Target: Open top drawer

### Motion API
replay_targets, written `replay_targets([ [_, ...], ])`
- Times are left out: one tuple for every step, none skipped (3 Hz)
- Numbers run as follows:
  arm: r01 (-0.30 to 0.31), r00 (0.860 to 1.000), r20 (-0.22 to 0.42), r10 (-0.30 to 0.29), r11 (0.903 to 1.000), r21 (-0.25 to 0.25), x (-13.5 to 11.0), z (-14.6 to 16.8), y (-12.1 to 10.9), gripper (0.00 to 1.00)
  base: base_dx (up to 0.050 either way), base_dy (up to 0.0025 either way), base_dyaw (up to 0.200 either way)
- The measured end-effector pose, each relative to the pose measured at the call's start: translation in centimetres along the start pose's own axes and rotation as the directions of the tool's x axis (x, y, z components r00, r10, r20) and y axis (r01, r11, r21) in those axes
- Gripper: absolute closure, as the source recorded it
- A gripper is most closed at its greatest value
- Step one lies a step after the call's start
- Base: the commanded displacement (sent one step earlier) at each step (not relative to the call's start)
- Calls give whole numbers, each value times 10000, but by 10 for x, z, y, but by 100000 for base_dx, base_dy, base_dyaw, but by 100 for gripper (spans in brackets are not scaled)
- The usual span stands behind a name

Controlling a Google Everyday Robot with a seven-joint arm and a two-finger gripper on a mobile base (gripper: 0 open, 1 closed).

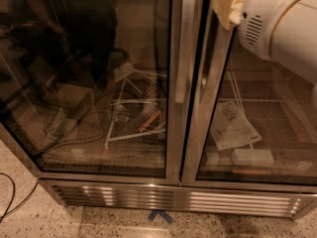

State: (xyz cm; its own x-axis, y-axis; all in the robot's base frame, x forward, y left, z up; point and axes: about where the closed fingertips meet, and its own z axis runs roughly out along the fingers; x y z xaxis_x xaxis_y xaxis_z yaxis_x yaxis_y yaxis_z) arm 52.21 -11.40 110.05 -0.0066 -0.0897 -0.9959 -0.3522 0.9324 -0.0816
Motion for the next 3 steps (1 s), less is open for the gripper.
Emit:
replay_targets([
  [-1048, 9926, 619, 1043, 9945, 59, -53, -42, -43, 100, 0, 0, 0],
  [-1530, 9813, 1104, 1576, 9870, -488, -105, -61, -84, 100, 0, 0, 0],
  [-389, 9951, 878, 457, 9962, -779, -126, -44, -85, 100, 0, 0, 0],
])
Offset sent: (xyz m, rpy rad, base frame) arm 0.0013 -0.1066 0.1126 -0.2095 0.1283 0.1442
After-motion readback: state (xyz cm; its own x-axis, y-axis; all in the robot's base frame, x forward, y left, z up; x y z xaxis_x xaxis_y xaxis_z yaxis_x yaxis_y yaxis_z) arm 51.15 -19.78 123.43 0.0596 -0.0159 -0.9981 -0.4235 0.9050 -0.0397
